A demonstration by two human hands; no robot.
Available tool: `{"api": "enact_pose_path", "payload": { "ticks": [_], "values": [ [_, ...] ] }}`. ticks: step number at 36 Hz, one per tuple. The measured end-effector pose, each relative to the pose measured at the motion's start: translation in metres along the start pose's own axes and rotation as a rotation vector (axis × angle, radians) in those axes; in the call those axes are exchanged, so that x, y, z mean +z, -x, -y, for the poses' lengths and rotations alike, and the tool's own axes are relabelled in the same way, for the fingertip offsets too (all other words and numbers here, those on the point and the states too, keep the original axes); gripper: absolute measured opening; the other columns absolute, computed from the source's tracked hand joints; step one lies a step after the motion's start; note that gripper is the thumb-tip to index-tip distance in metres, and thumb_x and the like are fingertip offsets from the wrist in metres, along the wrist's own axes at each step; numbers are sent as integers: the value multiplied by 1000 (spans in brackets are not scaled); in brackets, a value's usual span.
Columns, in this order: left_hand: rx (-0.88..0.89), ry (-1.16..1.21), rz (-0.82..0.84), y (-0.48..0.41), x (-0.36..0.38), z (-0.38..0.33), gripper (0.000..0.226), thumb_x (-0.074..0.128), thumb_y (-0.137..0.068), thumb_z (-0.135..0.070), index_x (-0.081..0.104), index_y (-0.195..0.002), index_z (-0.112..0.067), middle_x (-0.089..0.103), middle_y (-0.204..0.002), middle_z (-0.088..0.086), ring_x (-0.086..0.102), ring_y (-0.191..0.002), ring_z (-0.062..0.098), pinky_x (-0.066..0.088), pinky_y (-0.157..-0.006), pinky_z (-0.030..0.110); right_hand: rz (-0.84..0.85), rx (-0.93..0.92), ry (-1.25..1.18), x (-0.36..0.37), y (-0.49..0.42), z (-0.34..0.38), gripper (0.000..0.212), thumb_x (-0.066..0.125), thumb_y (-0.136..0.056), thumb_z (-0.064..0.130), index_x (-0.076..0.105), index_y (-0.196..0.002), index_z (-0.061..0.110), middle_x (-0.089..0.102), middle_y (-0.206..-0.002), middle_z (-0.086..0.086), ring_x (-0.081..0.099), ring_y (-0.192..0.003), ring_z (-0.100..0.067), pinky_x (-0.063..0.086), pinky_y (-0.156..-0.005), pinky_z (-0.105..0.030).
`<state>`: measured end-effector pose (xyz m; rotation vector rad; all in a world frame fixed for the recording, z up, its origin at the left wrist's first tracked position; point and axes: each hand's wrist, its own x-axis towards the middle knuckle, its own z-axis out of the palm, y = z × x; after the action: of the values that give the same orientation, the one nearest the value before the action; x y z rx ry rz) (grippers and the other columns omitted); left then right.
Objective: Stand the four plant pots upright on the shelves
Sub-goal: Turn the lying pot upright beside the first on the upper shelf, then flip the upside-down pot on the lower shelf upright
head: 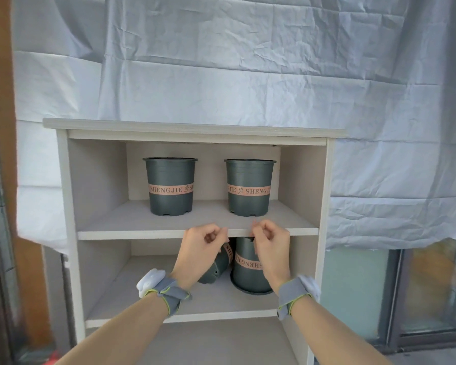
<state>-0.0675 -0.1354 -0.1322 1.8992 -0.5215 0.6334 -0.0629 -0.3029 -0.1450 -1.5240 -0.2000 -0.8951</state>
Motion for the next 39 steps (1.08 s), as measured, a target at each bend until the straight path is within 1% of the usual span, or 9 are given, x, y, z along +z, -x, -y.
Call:
{"api": "enact_pose_path", "payload": {
  "ticks": [3, 6, 12, 19, 23, 26, 29, 34, 39],
  "values": [
    [-39, -17, 2, 17, -10, 15, 32, 65, -95, -22, 71, -66, -8, 65, -53, -5, 55, -51, 1, 43, -58, 14, 66, 48, 45, 4, 24, -11, 38, 62, -93, 29, 56, -57, 18, 40, -46, -18, 36, -45, -19, 34, -53, -30],
    [-47, -108, 28, 19, -19, 27, 33, 63, -95, -25, 71, -67, -10, 64, -51, -7, 58, -52, 1, 43, -59, 11, 92, 70, 76, 5, 30, -18, 38, 62, -96, 16, 58, -60, 5, 48, -39, -3, 42, -40, -16, 40, -56, -30],
    [-103, -225, 148, 23, -39, 55, 26, 62, -95, -26, 72, -73, -18, 65, -55, -7, 56, -52, -2, 48, -66, 17, 47, 165, 71, 9, 42, -33, 38, 60, -96, 18, 57, -59, 10, 51, -41, -4, 45, -43, -16, 46, -61, -35],
    [-135, -317, 260, 25, -40, 79, 10, 62, -93, -27, 71, -93, -23, 72, -83, -8, 59, -69, 0, 48, -77, 24, 204, 346, 167, 23, 50, -55, 15, 52, -99, 10, 65, -91, 14, 71, -72, -7, 60, -57, -13, 47, -49, -23],
    [-232, -359, 300, 20, -29, 95, 34, 62, -93, -36, 61, -123, -19, 65, -113, 3, 63, -100, 22, 47, -96, 33, 359, 501, 265, 37, 51, -77, 25, 56, -100, 25, 57, -122, 15, 69, -92, -2, 68, -88, -21, 61, -83, -41],
    [-261, -391, 327, 13, -20, 101, 55, 60, -93, -42, 47, -142, -18, 52, -136, 12, 52, -127, 29, 39, -107, 36, 417, 562, 312, 45, 48, -95, 57, 59, -93, 45, 46, -138, 12, 63, -100, 0, 64, -109, -27, 52, -102, -51],
    [-285, -388, 344, 2, -10, 106, 69, 57, -93, -47, 36, -150, -15, 46, -145, 15, 43, -134, 32, 36, -111, 38, 399, 625, 281, 55, 45, -101, 71, 56, -94, 48, 35, -150, 9, 53, -133, -8, 55, -126, -30, 47, -108, -50],
    [-281, -362, 338, -15, 1, 110, 64, 57, -94, -44, 36, -149, -17, 44, -146, 15, 41, -137, 33, 37, -111, 39, 222, 794, 11, 68, 36, -104, 49, 54, -103, 29, 42, -140, 1, 55, -127, -14, 57, -108, -28, 53, -102, -46],
    [-326, -366, 373, -33, 8, 124, 77, 49, -86, -66, 37, -146, -21, 49, -144, 13, 47, -133, 34, 42, -110, 46, 109, 895, -125, 82, 23, -127, 43, 57, -101, 32, 52, -132, 3, 64, -131, -15, 63, -109, -26, 57, -76, -32]
  ]
}}
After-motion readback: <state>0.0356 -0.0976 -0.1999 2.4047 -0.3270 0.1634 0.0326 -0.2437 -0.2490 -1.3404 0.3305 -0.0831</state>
